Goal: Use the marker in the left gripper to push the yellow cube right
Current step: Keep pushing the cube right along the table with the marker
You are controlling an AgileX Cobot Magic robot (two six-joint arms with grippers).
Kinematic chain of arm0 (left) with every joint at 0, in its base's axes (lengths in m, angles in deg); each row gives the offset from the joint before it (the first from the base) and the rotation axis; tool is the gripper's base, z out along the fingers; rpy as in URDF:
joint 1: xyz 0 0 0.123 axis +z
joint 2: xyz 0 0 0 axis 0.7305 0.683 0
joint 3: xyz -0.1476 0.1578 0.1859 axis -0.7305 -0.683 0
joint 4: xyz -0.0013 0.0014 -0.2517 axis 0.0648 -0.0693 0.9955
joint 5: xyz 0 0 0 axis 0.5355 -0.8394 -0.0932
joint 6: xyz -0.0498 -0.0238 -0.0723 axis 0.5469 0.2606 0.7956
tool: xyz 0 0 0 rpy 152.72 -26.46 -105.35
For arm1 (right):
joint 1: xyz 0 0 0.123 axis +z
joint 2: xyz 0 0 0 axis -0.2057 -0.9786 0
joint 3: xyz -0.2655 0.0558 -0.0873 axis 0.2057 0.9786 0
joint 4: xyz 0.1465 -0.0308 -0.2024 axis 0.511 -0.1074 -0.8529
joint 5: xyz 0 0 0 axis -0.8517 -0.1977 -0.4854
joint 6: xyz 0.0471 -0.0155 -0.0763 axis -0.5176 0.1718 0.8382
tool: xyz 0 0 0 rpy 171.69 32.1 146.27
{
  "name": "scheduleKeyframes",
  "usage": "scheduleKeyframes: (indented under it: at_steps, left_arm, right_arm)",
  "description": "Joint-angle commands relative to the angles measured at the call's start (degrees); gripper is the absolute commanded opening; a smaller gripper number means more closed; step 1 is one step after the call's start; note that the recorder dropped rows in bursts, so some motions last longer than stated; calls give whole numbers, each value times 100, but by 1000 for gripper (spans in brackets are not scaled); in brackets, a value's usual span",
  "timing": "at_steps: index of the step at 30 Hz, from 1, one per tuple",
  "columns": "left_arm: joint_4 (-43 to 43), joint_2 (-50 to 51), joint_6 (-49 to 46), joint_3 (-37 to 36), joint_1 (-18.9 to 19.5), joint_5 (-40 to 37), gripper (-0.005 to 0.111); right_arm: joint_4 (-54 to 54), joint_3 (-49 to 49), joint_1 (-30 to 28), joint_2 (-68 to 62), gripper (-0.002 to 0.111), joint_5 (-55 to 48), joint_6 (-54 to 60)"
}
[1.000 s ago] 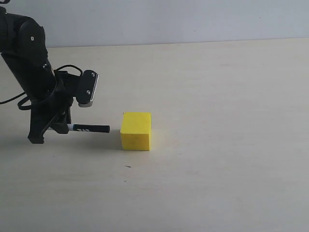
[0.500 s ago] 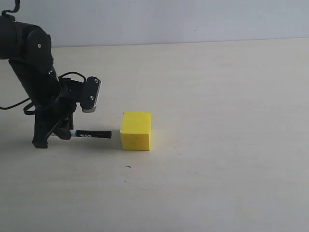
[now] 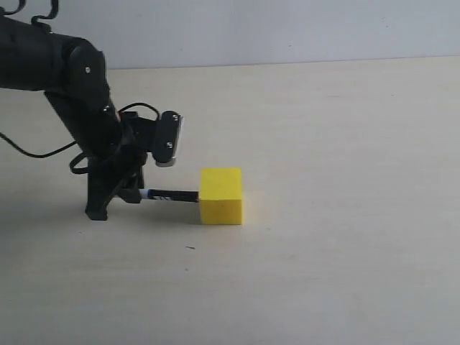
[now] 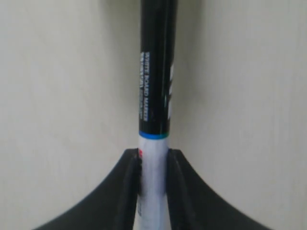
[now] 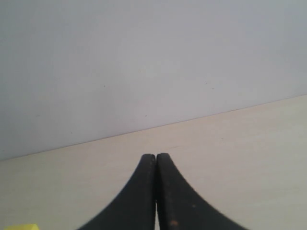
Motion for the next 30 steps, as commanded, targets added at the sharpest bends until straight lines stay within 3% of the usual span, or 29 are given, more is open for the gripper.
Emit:
scheduleKeyframes:
  at_steps: [1,13,30]
  left_arm:
    - [188,54,44,382,-406,44,0]
    - [142,87,513,451,139,-801,0]
    - [378,278,1233,608,-724,-376,0]
  right_arm:
    - [-34,24,-33,31,0,33,11]
    - [-22,24,-33,31,0,33,11]
    - [-33,24,-33,31,0,33,11]
